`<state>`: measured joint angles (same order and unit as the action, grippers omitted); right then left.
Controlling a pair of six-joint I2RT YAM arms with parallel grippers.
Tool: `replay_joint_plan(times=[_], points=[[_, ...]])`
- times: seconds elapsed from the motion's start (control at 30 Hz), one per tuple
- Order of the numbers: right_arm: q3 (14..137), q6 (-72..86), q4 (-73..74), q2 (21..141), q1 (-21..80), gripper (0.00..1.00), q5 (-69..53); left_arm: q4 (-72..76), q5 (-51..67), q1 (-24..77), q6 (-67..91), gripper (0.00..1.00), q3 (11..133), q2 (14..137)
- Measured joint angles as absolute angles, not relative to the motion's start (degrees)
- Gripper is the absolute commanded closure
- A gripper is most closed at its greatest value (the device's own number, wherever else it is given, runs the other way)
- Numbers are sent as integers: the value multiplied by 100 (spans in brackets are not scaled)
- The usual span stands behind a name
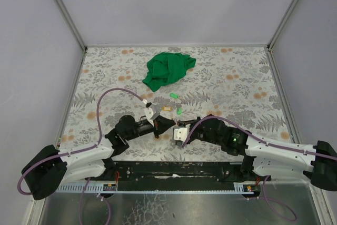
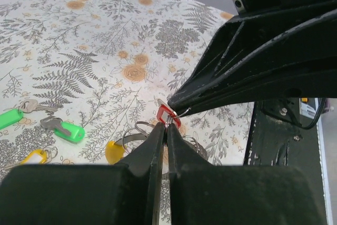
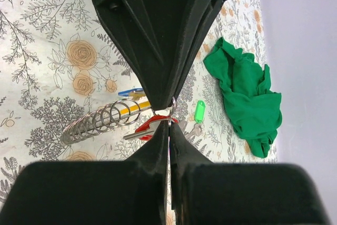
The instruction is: Put the keys on the keyring
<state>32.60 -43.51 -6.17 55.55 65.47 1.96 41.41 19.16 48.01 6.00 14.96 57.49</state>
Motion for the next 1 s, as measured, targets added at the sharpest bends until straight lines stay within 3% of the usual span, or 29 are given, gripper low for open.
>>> replay_joint_plan(times=[1.0], points=[[2606,-3988,-2416,6355,6971,100,825,6731,110,5050,2517,100,368,6613]])
